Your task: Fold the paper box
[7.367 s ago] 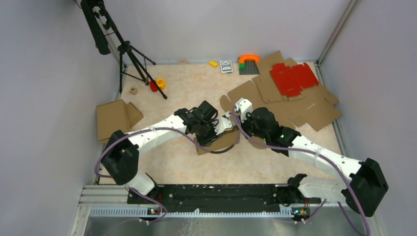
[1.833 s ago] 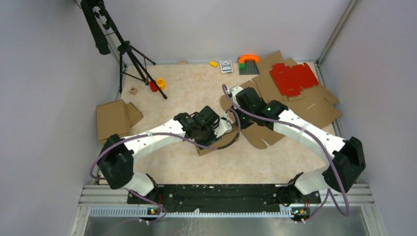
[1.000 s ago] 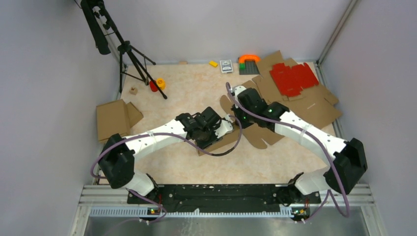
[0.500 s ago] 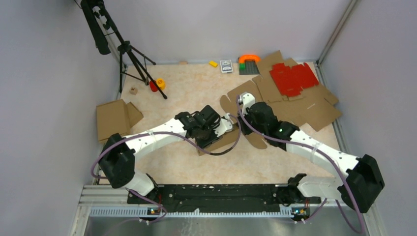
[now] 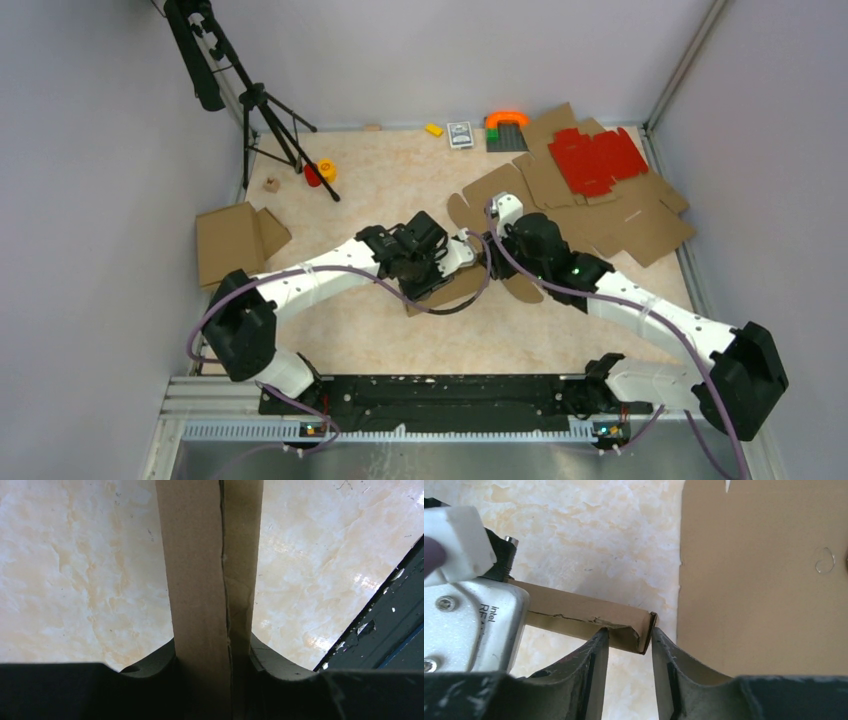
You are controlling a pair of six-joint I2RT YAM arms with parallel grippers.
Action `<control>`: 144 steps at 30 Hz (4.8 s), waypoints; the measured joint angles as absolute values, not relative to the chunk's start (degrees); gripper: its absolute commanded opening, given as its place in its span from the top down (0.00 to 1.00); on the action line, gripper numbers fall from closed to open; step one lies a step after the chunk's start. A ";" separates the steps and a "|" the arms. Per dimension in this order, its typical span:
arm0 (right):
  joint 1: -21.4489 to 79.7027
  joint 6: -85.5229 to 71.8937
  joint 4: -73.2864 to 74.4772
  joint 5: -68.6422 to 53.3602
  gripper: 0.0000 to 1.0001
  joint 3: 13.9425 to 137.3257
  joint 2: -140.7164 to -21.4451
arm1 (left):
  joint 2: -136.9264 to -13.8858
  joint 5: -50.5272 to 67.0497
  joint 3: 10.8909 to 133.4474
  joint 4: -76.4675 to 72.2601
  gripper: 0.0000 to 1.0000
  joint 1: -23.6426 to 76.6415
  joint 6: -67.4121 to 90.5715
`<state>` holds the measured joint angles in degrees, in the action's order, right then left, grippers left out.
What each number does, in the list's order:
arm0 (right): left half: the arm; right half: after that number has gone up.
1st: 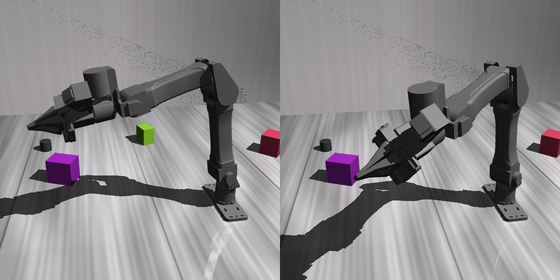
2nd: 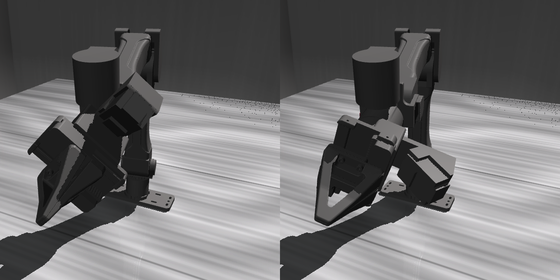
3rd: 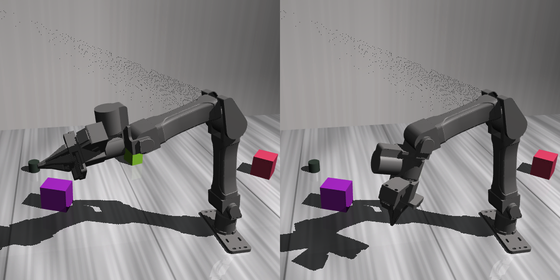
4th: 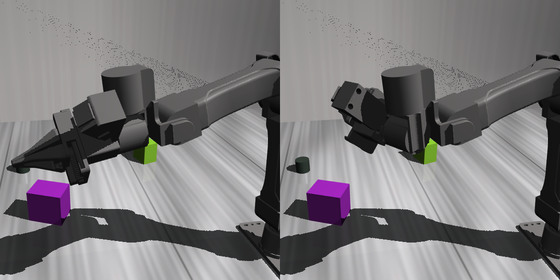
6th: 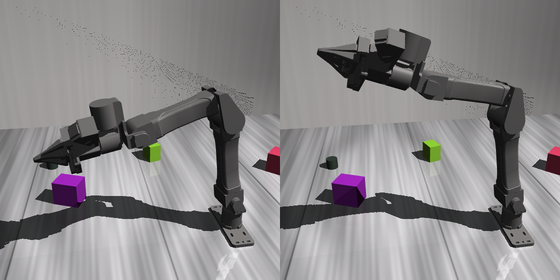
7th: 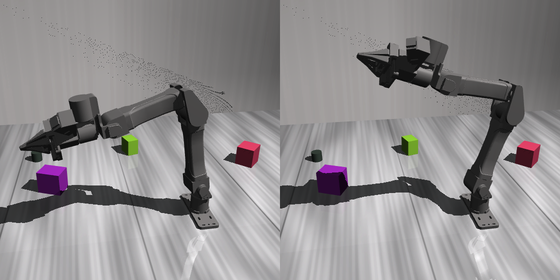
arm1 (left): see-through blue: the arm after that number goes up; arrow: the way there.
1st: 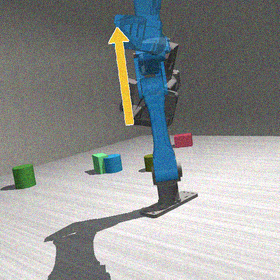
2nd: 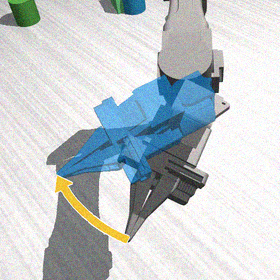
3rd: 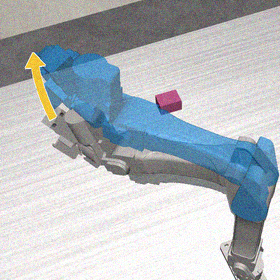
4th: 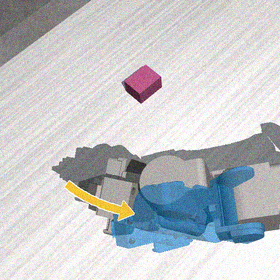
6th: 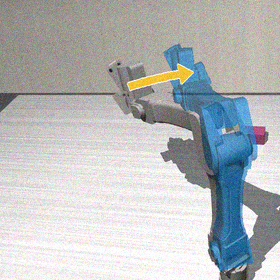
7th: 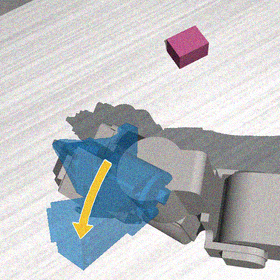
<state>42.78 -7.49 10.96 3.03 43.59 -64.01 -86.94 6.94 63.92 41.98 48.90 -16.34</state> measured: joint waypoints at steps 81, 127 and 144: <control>33.08 -28.18 11.05 -6.20 0.76 40.36 -60.12 | -88.05 9.63 65.04 42.02 0.83 49.06 -18.17; 33.08 -27.68 -0.43 -6.17 0.94 31.92 -57.43 | -72.79 14.09 67.09 39.27 0.78 48.90 -11.73; 33.08 -26.59 -0.03 -7.22 0.97 34.22 -60.36 | -63.64 10.85 58.94 41.45 1.00 48.90 -0.86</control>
